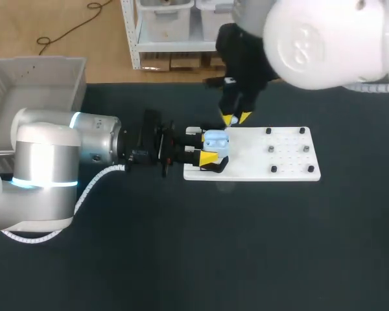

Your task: Pick up each earbud case from the left stands, insert the matching earbuds, close the lid, and place the case in the box.

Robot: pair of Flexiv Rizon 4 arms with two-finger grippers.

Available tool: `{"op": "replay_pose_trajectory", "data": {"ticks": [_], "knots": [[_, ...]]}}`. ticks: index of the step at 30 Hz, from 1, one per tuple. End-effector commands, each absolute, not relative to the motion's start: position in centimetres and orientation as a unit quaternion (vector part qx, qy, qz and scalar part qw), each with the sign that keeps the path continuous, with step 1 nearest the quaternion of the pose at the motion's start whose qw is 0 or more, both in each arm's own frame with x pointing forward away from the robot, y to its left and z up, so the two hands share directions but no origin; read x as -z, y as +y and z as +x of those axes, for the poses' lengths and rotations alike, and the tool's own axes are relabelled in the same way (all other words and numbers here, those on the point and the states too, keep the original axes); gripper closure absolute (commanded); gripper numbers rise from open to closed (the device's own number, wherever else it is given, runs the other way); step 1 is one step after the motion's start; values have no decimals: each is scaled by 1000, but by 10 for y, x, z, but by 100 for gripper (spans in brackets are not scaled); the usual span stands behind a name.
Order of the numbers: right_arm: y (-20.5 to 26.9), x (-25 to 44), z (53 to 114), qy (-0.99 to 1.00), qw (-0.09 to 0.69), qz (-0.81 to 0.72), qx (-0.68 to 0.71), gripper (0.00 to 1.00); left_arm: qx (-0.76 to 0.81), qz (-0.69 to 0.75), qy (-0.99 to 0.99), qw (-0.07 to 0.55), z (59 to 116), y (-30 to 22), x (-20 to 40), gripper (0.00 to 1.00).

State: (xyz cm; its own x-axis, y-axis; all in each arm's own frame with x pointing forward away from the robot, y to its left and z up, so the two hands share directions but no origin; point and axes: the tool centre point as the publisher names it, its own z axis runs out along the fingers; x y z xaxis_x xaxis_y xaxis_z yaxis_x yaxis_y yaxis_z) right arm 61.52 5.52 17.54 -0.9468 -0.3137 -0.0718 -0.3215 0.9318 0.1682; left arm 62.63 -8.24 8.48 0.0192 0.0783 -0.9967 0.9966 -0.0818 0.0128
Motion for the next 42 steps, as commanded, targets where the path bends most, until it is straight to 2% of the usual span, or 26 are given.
{"op": "replay_pose_trajectory", "data": {"ticks": [1,16,21,42], "knots": [[60,-173,620,983,12,-162,-86,100,494,543,495,465,625,-82,-85,100],[60,-173,620,983,12,-162,-86,100,494,543,495,465,625,-82,-85,100],[75,-168,619,976,5,-206,-63,100,494,543,495,465,625,-82,-85,100],[89,-142,606,967,6,-248,-49,100,494,543,495,465,625,-82,-85,100]]}}
